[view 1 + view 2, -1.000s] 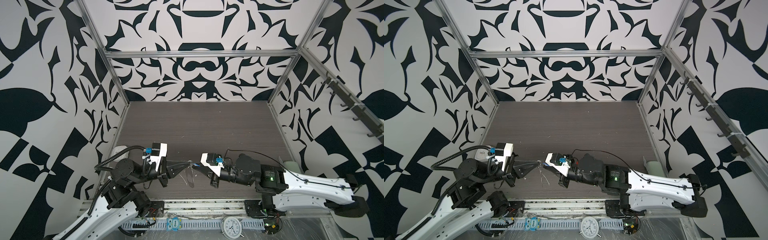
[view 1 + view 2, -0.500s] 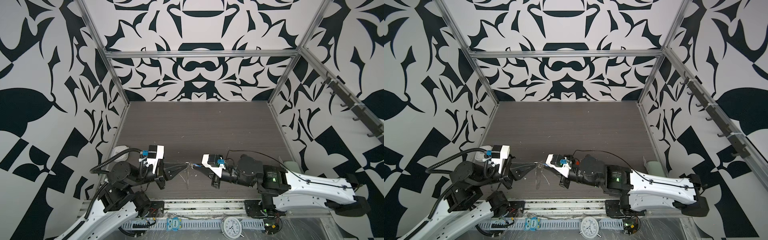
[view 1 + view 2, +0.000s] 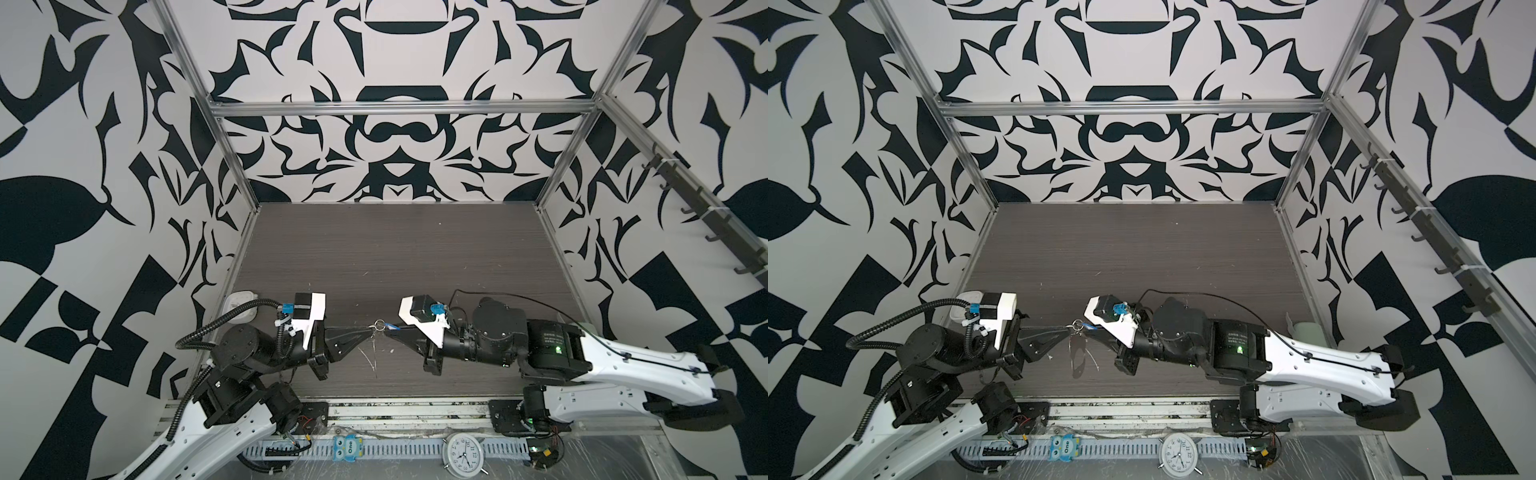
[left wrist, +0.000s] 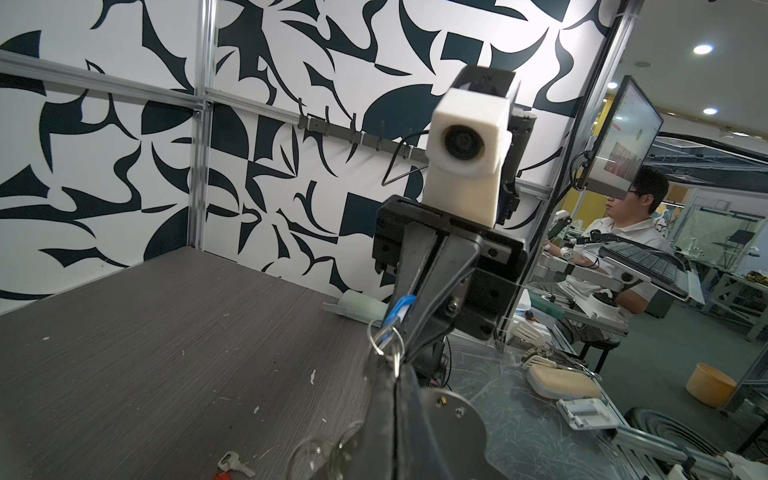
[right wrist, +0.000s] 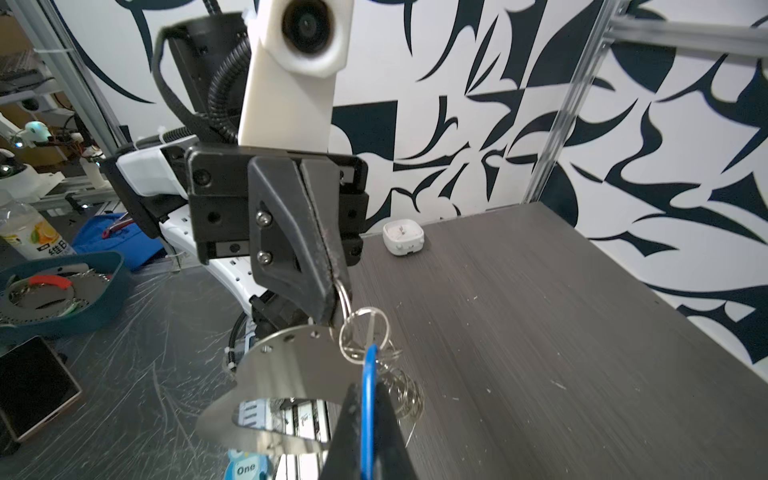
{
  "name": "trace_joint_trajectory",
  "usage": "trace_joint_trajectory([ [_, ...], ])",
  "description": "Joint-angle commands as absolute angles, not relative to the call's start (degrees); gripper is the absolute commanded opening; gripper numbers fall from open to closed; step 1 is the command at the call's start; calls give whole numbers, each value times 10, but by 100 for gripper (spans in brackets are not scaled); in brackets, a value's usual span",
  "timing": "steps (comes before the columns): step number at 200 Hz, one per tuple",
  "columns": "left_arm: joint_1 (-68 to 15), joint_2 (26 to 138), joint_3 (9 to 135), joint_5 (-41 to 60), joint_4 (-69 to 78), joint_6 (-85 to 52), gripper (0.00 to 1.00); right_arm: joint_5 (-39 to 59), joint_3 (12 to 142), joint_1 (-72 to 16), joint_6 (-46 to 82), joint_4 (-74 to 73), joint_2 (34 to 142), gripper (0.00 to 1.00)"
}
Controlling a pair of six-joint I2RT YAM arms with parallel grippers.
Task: Remove the keys from the keyring
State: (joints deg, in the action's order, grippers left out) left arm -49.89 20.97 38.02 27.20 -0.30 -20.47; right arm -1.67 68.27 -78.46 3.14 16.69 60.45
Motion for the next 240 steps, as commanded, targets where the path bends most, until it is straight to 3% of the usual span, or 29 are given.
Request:
trace_joint_trajectory([
  [1, -500, 199, 396, 281, 8, -196, 0, 3, 726, -784, 62, 229, 614, 0],
  [55, -501, 196, 400, 273, 2, -195, 0, 23, 746, -783, 73, 271, 638, 0],
  [188, -500, 156, 396, 246, -21, -192, 0, -59, 754, -783, 106, 288, 608, 0],
  [240, -501, 157, 398, 256, -26, -186, 0, -28, 807, -783, 129, 324, 619, 0],
])
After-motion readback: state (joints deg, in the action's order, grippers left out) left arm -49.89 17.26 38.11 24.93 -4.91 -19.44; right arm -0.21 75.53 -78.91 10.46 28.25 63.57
